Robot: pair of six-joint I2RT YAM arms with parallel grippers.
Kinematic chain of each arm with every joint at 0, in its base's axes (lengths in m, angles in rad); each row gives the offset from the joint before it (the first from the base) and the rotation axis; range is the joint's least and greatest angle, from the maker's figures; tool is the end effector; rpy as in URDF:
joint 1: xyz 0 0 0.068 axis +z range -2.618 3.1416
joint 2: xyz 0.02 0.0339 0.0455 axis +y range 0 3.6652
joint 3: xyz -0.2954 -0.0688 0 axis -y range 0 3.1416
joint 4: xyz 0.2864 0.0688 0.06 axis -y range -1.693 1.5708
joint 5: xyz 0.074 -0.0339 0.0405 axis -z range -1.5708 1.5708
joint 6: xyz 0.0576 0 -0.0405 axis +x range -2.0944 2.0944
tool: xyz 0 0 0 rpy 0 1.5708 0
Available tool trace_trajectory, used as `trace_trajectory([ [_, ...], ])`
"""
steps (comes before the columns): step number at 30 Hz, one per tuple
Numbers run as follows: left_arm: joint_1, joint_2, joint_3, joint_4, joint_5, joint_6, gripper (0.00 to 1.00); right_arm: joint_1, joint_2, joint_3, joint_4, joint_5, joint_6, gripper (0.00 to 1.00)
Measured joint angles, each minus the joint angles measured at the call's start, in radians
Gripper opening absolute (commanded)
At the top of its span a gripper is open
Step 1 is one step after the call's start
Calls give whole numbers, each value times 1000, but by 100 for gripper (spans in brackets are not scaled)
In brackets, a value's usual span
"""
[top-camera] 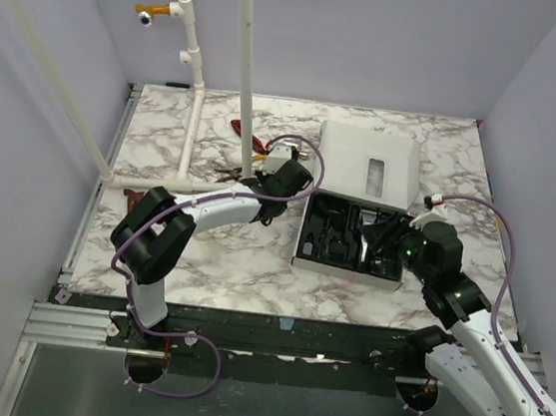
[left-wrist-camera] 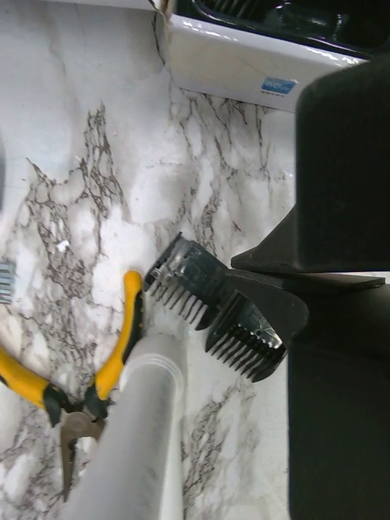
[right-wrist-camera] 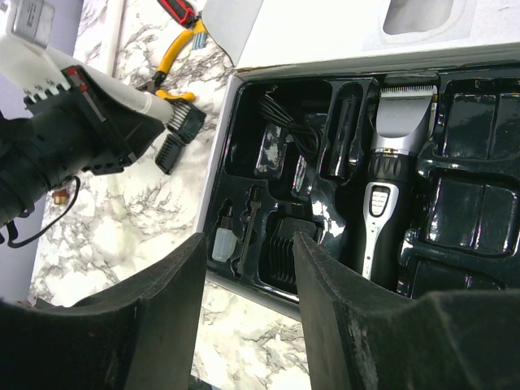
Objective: Sort the hair-cutting tools
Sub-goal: Adjust the haircut tool at the center of the board.
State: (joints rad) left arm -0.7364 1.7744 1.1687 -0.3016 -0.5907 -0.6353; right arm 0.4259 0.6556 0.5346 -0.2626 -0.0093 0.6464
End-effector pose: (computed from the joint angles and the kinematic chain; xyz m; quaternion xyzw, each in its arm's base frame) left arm 0.3360 -0.2613 0.1931 -0.0490 0.9082 0.0156 0.4154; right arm 0.1814 0.0829 0.2693 0.0886 0.8242 0.2890 0.4789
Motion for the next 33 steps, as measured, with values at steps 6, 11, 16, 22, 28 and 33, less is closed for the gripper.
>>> trace_trajectory([
  [6, -13, 109, 143, -52, -49, 73, 0, 0, -1, 0, 0, 0, 0, 50],
  [11, -7, 211, 269, -137, -72, 129, 0, 0, -2, 0, 0, 0, 0, 49],
  [16, 9, 240, 297, -188, -75, 159, 5, 0, -2, 0, 1, -1, 0, 49],
  [22, 21, 240, 297, -198, -72, 175, 12, 0, 1, 0, 8, -3, 0, 49],
  [28, 21, 249, 297, -210, -51, 179, 9, 0, 10, 0, 9, -4, 0, 49],
  [33, 21, 270, 297, -227, -36, 178, 6, 0, 12, 0, 10, -5, 0, 49],
])
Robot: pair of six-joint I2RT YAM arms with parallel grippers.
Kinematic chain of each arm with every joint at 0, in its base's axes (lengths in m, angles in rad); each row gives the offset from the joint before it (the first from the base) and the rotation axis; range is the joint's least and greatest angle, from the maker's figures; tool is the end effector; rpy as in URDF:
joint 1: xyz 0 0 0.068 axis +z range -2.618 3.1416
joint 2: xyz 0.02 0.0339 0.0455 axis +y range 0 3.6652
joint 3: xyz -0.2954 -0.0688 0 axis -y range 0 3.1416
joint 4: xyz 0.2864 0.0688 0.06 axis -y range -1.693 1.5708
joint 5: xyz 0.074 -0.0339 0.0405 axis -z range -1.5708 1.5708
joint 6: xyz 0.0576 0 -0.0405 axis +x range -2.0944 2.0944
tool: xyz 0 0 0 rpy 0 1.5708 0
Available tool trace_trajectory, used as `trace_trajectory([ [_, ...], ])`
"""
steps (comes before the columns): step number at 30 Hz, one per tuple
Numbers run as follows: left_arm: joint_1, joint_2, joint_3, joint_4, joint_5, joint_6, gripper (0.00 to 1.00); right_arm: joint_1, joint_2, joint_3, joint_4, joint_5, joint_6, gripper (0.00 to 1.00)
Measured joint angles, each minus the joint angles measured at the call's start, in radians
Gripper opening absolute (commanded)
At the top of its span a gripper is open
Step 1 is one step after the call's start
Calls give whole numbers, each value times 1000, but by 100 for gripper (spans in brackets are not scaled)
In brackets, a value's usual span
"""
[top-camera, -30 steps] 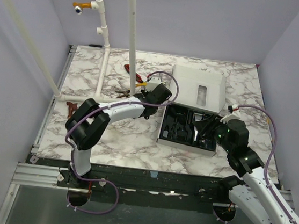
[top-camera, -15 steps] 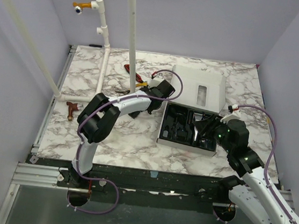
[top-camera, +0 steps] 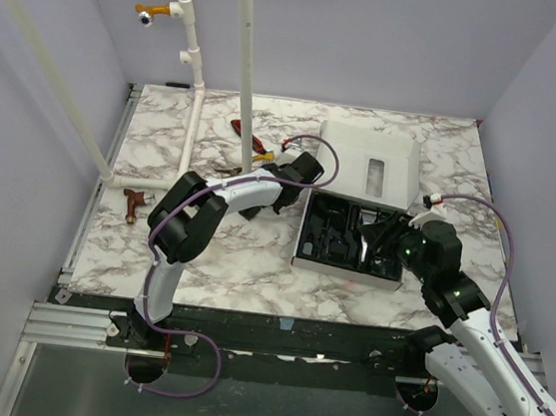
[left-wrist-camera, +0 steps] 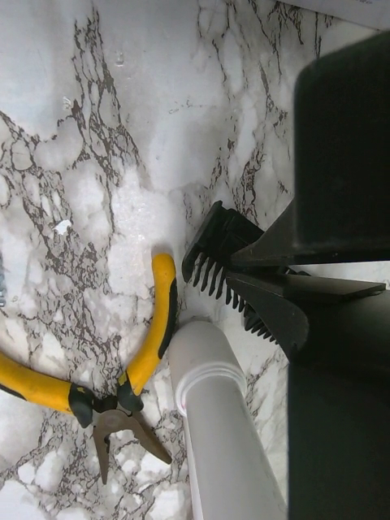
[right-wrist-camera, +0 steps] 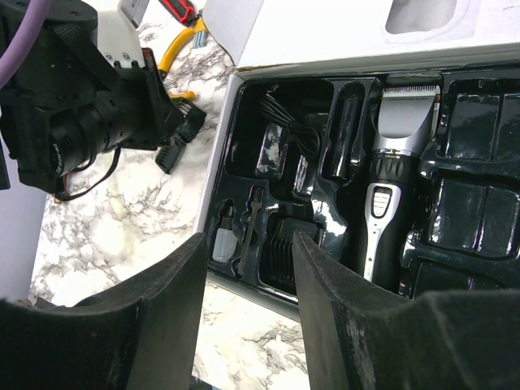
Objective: Sort the hair-cutting tools
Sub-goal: Adjust the haircut tool at the center of the board.
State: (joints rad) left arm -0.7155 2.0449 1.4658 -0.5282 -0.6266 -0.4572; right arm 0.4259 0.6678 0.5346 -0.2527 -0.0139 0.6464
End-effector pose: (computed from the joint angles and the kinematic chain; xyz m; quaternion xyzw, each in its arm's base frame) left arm 0.3855 -0.2903 0.1619 0.0490 0.9273 0.1290 0.3480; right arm 0.1834 0.0841 0.2683 0.0874 0.8249 0.2902 0.4771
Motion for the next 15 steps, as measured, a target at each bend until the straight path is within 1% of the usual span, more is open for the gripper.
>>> trace_trajectory([
  [15, 0, 18, 28, -89, 66, -13, 4, 0, -22, 0, 0, -3, 2, 49],
])
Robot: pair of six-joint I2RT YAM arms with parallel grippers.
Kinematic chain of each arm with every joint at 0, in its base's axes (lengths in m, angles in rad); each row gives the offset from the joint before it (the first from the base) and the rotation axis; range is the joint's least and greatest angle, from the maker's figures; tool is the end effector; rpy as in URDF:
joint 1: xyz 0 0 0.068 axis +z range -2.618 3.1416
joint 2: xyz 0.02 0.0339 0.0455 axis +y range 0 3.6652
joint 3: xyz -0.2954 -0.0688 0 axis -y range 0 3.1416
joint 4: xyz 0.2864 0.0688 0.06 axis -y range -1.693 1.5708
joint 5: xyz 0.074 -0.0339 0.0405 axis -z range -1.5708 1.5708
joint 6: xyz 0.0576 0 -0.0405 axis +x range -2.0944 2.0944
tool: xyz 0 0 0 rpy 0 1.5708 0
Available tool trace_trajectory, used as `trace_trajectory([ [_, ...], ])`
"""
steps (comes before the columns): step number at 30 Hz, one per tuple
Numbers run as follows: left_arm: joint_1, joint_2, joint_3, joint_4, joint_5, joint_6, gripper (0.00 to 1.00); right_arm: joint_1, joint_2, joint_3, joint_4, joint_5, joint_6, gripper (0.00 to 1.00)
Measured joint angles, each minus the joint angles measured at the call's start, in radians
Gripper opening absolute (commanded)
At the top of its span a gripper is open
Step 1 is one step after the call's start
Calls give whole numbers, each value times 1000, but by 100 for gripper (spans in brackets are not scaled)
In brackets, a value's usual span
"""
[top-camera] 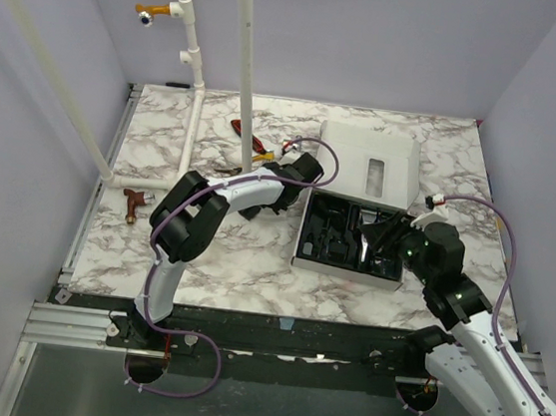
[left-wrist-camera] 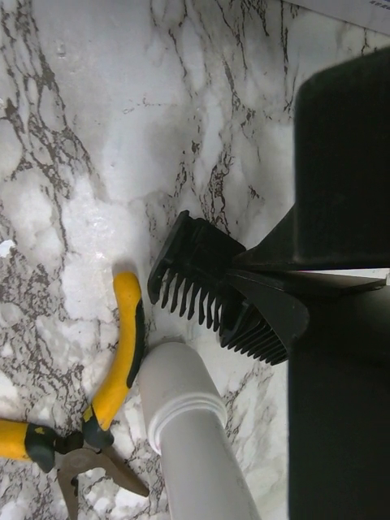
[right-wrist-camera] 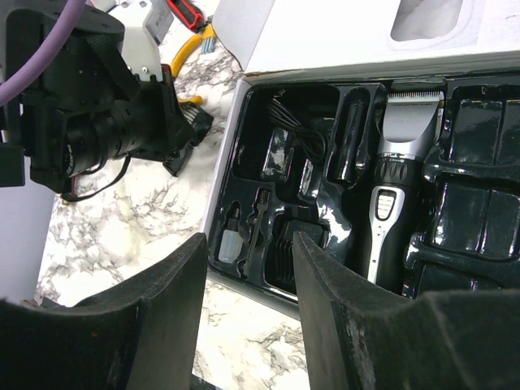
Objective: Sort the hair-cutting tools
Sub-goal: Adjust the haircut tool at the center of the board.
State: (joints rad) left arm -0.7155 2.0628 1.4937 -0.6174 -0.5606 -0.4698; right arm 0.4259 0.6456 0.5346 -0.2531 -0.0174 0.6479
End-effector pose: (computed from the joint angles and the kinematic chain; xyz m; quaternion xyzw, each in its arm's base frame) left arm 0.3818 -0.2912 0.1562 0.0632 0.9427 0.1227 0.3039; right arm 0.1802 0.0828 0.2723 0.0863 0.8189 0.2964 0.4839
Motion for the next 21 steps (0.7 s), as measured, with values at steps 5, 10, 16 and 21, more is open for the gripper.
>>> trace_trajectory([
  [5, -7, -2, -28, -5, 20, -6, 2, 0, -10, 0, -1, 0, 5, 49],
  [10, -31, -42, -99, 26, 31, -14, 2, 0, -19, 0, -3, 0, 6, 49],
  [16, -88, -102, -184, 53, 50, -33, 1, 0, -30, 0, -11, 0, 6, 49],
  [21, -132, -174, -286, 106, 58, -66, 2, 0, -43, 0, -31, 0, 6, 50],
])
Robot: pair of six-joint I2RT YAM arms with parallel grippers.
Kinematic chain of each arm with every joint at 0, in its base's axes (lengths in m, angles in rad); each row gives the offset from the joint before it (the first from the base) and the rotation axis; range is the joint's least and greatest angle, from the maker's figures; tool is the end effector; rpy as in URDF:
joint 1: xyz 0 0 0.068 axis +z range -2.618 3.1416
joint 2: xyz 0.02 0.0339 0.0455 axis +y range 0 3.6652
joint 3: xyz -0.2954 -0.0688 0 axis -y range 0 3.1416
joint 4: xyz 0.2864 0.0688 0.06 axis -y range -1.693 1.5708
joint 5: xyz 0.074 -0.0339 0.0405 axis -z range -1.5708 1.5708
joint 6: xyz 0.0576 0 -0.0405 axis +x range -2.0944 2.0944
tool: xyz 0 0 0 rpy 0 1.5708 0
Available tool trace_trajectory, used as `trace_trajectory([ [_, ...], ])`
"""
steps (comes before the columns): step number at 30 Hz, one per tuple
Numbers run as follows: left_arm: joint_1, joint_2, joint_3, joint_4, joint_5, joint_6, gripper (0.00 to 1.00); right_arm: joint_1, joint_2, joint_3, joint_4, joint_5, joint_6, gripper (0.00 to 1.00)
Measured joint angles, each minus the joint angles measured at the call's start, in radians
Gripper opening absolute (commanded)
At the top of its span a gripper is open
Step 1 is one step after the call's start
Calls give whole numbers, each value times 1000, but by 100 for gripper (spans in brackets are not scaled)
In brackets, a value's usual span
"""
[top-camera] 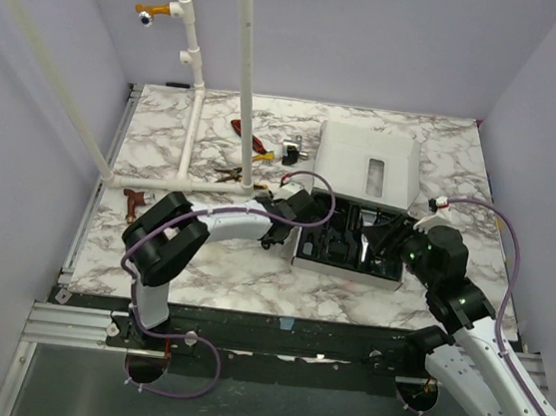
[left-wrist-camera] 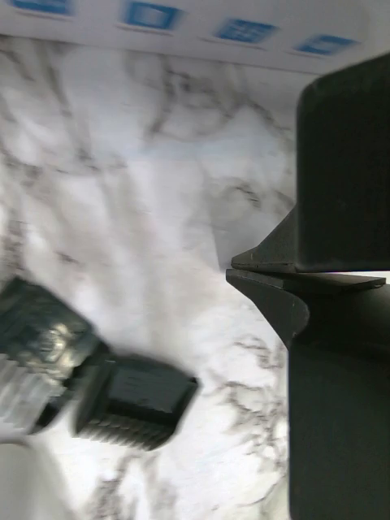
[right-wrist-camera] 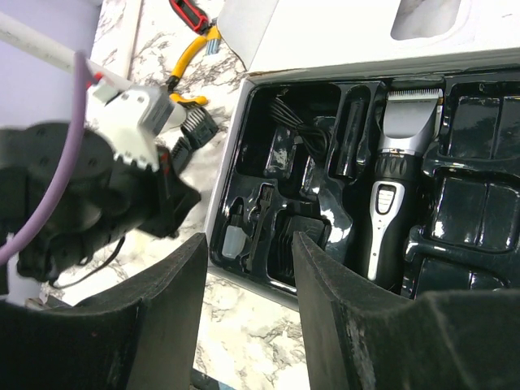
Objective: Sort the hair-cutting tools
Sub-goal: Adjust the haircut tool at the center of the board.
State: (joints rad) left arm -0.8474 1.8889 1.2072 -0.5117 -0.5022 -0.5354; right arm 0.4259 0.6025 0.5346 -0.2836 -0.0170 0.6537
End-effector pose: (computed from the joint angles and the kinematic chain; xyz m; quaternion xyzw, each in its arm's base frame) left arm 0.2978 -0.2953 0.1445 0.1018 0.9471 0.0722 0.2956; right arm 0.1726 0.0794 0.2760 0.0883 0.8151 0.3003 0.4876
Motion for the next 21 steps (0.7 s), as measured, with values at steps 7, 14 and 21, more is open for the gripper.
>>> trace_trajectory([
  [7, -32, -349, -301, 97, 18, -85, 9, 0, 28, 0, 16, -12, 1, 52],
  [14, -99, -763, -473, 153, -3, -195, 13, 25, 236, 19, 140, -90, 9, 50],
  [21, -108, -1032, -646, 66, -68, -376, 16, 270, 554, 178, 254, -11, 8, 48],
])
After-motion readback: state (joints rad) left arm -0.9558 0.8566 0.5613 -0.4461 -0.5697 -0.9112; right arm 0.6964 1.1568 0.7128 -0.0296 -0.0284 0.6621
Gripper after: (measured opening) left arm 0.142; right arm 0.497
